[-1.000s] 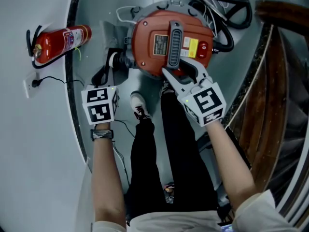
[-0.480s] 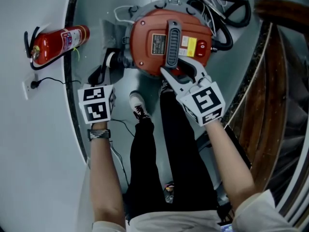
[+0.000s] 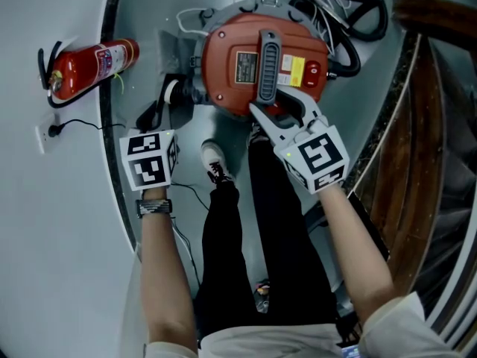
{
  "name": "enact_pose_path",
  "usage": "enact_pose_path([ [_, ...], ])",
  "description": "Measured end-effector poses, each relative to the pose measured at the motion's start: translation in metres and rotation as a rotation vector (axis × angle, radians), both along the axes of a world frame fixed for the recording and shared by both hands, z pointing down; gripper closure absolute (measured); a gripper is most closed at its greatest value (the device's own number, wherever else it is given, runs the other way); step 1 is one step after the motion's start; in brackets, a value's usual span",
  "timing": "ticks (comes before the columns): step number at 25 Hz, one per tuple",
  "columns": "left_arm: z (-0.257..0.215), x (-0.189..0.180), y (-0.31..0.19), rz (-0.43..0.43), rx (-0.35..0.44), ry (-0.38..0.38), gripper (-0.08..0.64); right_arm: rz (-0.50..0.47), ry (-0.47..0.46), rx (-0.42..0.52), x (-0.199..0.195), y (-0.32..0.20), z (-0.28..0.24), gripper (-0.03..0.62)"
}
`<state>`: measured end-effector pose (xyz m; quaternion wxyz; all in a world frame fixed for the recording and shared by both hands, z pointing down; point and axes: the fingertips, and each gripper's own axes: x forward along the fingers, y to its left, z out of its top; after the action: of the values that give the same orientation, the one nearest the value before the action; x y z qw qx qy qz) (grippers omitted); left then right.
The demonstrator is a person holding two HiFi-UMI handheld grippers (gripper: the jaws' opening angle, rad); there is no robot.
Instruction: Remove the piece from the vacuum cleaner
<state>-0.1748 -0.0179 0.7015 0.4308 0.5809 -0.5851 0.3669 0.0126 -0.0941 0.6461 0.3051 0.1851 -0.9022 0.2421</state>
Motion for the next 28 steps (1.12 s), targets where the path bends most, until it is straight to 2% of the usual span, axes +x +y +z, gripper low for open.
enact_pose_path([
  [28,0.0012,-0.0070,-0.0008,0.018,-0.032,0.031,0.503,-0.029,0.005,0.031,0.0004,0.0007,0.0009,0.407],
])
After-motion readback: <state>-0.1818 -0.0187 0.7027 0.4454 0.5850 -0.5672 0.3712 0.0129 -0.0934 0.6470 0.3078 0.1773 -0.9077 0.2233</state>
